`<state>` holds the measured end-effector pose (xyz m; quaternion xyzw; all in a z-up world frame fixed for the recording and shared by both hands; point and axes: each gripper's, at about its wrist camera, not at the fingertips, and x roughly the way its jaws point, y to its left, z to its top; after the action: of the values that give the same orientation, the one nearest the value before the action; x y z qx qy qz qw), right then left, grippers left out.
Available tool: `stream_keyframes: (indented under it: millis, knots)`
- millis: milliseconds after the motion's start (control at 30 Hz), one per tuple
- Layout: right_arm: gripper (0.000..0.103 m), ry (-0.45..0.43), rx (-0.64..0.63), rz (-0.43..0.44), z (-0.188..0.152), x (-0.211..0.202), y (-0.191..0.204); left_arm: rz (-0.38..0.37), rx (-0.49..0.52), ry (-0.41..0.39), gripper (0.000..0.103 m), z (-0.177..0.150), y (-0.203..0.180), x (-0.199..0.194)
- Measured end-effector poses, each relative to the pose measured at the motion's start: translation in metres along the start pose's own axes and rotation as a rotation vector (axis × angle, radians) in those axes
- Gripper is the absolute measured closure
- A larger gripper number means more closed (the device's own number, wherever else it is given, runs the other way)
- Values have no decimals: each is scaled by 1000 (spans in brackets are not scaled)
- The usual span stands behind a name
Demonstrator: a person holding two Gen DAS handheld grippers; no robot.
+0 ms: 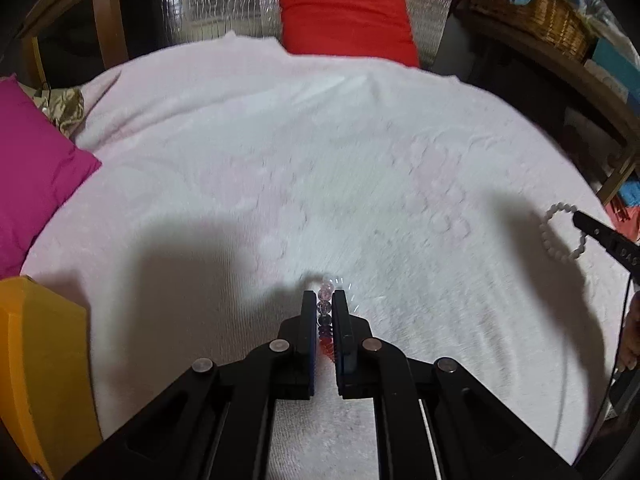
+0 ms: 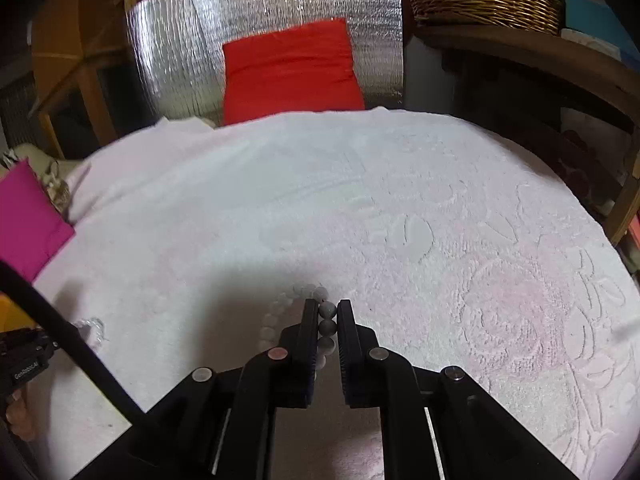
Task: Organize jewelry
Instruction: 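Grasp the pink and white bead bracelet with the left tool while the right tool grasps the white pearl bracelet, then carry both bracelets over the orange box with both tools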
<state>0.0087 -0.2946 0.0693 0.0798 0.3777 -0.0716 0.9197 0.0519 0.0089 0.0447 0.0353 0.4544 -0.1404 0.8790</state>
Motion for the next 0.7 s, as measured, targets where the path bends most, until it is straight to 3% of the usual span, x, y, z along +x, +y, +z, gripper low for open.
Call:
stream_keyframes:
  millis: [700]
  knots:
    - [93, -74, 97, 140, 10, -37, -6, -44, -8, -147, 96, 3, -8, -66]
